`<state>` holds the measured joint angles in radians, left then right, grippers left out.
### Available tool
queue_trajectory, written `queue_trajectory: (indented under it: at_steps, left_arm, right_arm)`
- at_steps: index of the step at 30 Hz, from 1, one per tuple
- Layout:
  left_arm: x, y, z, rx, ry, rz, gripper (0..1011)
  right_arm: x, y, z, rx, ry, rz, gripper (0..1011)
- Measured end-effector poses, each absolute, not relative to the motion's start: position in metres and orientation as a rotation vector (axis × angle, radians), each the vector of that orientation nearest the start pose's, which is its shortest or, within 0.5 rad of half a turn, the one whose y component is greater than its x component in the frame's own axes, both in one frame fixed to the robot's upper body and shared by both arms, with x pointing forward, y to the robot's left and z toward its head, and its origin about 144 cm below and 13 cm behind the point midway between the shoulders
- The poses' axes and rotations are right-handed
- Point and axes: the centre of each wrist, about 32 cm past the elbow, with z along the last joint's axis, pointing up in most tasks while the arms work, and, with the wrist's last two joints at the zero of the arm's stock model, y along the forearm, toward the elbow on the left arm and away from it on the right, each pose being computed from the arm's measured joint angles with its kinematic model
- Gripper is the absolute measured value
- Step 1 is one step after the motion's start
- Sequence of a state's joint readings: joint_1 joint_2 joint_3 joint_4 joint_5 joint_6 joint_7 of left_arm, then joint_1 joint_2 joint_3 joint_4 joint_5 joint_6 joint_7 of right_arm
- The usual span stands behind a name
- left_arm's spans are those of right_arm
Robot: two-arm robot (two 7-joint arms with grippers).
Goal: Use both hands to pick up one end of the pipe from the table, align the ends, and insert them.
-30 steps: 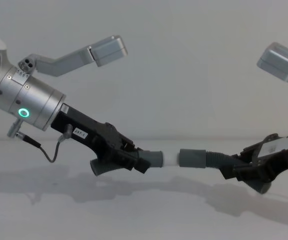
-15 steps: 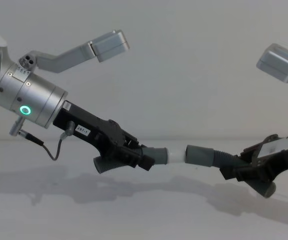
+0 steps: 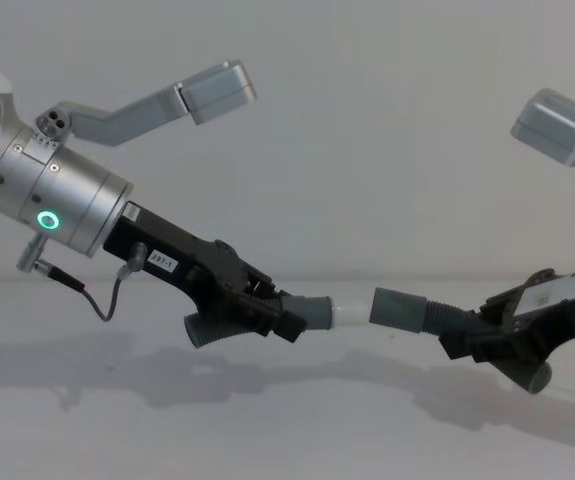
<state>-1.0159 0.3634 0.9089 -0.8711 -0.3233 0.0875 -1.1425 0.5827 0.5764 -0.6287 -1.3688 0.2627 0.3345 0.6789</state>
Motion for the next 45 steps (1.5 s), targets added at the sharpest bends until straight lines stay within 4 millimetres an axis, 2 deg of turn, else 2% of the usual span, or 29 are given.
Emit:
queue_trajectory:
  at_steps: [45]
  left_arm:
    - [0.6749,0.228,1.2859,0.579,-0.106,0.105,366]
  right_arm:
    - [0.5735,-0.2635,1.2401,-0.587,-0.094,-0.555,301]
